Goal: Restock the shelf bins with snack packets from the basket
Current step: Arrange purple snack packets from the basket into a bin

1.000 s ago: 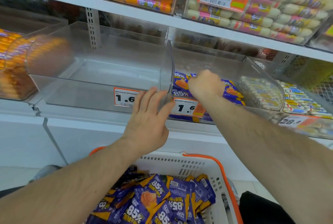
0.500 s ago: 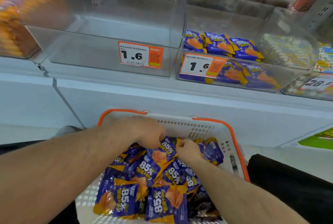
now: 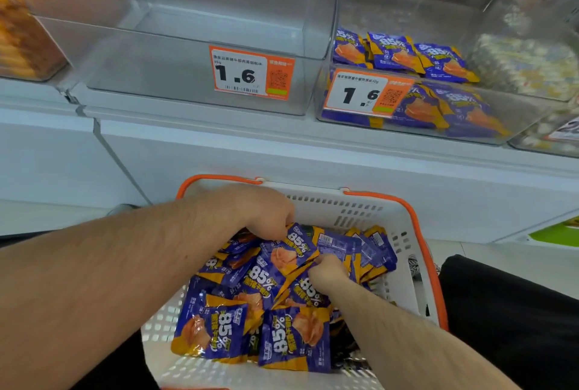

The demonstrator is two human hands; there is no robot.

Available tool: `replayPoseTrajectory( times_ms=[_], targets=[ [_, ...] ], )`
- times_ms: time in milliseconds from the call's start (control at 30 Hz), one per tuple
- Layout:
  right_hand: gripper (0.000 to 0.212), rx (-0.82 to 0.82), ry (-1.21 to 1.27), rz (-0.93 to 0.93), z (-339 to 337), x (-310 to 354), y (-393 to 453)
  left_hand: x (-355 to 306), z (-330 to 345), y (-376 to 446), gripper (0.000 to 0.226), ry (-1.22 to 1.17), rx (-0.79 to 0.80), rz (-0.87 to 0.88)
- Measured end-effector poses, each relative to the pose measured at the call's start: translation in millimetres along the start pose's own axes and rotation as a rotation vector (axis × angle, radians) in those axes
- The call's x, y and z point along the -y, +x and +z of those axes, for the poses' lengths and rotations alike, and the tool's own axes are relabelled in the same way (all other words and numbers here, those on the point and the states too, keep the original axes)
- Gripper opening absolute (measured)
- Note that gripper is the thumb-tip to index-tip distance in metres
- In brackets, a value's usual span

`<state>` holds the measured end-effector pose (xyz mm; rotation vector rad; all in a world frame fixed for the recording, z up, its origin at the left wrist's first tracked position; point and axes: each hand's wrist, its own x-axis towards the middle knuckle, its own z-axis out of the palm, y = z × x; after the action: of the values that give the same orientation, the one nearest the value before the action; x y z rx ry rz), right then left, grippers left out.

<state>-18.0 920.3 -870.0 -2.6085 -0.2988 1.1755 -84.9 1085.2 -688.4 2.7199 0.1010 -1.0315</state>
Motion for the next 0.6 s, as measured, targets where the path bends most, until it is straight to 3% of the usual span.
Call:
replayPoseTrajectory(
  times_ms=[67, 167, 300, 367, 433, 533, 600],
  targets=[
    [0.048, 0.019, -0.011, -0.055, -14, 4, -2, 0, -4, 0, 0.024, 0.003, -0.014, -0.013],
    [0.028, 0.022, -0.15, -0.227, -53, 20, -14, -2, -10, -4, 0.023, -0.014, -0.088, -0.087],
    [0.019, -0.068, -0.315, -0.438, -112, 50, -38, -2, -11, -5, 0.026, -0.225, -0.174, -0.102],
    [0.019, -0.092, -0.308, -0.51, -138, 64, -55, 1, -9, 0, 0.019, -0.302, -0.178, -0.088],
    [0.017, -0.104, -0.277, -0.569, -161, 78, -75, 0, -9, 1, 0.027, -0.373, -0.142, -0.075],
    [0.013, -0.092, -0.111, -0.631, -184, 94, -105, -8, -15, -8, 0.031, -0.657, -0.053, -0.017],
    [0.017, -0.137, -0.003, -0.678, -191, 98, -119, -13, -19, -16, 0.022, -0.831, -0.102, 0.084]
  ],
)
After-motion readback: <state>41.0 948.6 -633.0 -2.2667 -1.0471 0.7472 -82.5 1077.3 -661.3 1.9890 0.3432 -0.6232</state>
